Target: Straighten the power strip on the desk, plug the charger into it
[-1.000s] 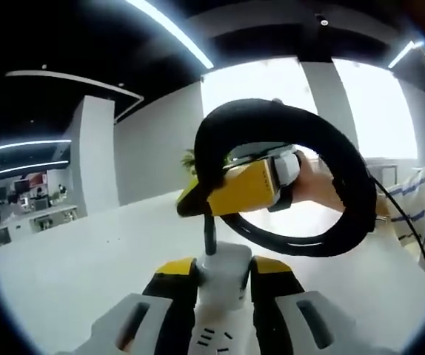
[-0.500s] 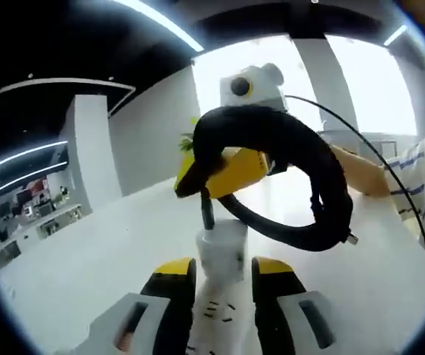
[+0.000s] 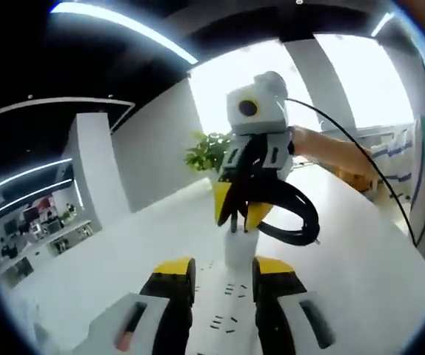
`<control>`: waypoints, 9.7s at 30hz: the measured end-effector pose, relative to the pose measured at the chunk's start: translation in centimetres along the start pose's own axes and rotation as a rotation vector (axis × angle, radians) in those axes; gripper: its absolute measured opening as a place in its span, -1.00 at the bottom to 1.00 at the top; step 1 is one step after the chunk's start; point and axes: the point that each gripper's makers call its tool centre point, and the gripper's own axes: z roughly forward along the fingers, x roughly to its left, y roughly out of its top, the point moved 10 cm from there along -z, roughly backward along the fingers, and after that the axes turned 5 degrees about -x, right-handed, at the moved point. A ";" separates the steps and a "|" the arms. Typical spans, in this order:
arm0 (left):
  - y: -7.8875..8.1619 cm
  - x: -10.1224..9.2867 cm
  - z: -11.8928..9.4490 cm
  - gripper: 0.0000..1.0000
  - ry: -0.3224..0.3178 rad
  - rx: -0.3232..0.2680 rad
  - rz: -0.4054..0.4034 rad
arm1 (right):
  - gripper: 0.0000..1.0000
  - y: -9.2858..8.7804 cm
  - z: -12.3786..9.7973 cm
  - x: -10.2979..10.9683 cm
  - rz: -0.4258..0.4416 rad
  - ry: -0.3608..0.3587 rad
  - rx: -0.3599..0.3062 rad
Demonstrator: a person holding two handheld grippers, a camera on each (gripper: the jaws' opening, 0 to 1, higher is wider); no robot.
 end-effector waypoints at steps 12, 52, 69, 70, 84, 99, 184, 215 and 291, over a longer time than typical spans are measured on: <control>-0.4 1.1 -2.1 -0.40 0.028 0.003 0.004 | -0.67 0.8 0.2 -0.8 -0.065 0.041 0.189; -1.3 1.5 -4.5 -0.35 0.077 0.121 0.057 | -0.54 1.9 3.1 0.5 -0.269 0.076 0.554; -1.9 1.0 -4.2 -0.35 0.061 0.137 0.041 | -0.55 1.9 3.4 -1.0 -0.234 0.171 0.606; -1.9 1.0 -4.1 -0.35 0.060 0.137 0.040 | -0.55 1.9 3.4 -1.3 -0.220 0.184 0.602; -2.3 0.6 -3.8 -0.35 0.048 0.150 0.037 | -0.56 2.0 4.3 -2.8 -0.080 0.289 0.665; -2.5 -0.5 -3.6 -0.35 0.027 0.156 0.043 | -0.57 1.4 3.8 -2.7 -0.088 0.288 0.627; -2.1 -0.5 -3.5 -0.35 0.026 0.119 -0.029 | -0.50 0.1 3.5 -1.0 -0.250 0.119 0.497; -2.1 -0.7 -3.6 -0.33 0.025 0.118 -0.024 | -0.47 -1.3 1.9 -0.4 -0.191 -0.005 0.261; -1.9 0.9 -5.9 -0.34 0.071 0.187 -0.045 | -0.38 -7.0 -4.9 2.8 0.129 -0.262 -0.259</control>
